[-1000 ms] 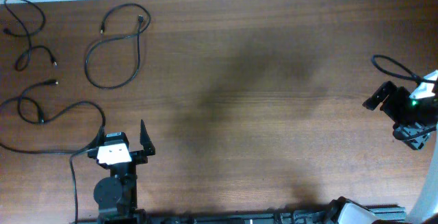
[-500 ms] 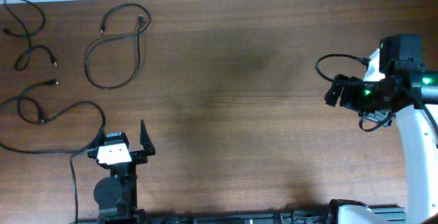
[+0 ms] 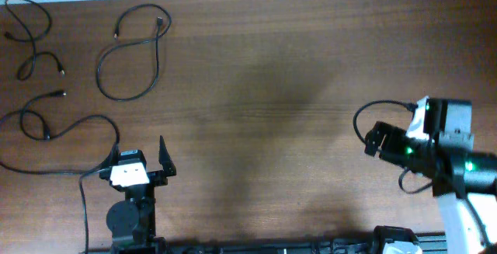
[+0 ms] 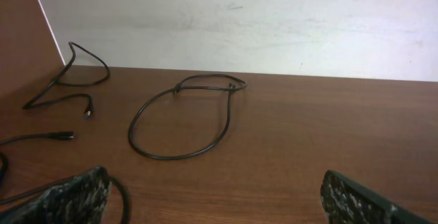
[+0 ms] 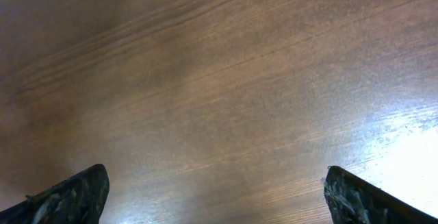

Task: Untangle cables

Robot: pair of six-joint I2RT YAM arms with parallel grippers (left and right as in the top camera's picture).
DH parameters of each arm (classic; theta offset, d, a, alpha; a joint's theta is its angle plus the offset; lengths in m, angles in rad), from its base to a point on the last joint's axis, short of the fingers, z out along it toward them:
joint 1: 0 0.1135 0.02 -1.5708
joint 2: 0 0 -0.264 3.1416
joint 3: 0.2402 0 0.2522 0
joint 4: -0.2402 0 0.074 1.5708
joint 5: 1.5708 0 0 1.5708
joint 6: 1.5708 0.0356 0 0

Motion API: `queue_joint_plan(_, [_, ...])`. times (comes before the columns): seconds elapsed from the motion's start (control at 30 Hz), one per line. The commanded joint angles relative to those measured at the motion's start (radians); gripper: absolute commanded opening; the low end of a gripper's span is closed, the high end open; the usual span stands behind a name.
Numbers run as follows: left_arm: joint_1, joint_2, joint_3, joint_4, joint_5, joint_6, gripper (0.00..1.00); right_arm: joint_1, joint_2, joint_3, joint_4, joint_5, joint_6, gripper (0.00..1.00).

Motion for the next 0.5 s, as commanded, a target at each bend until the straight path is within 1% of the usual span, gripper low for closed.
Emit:
queue_joint_plan(0.0, [0.005,-0.001,-0.005,0.0,-0.011,-0.01,0.99,0.005,-0.097,-0.032,0.001,-0.004,0.008,0.99])
queue_joint_plan(0.23, [0.005,-0.001,-0.005,0.0,-0.011,-0.01,0.99,0.005,-0.219,-0.033,-0.035,-0.002,0.008,0.99])
queue_joint_plan(0.47, [0.005,-0.001,-0.005,0.0,-0.011,-0.01,0.99,0.005,-0.254,-0.033,-0.071,-0.003,0.008,0.99])
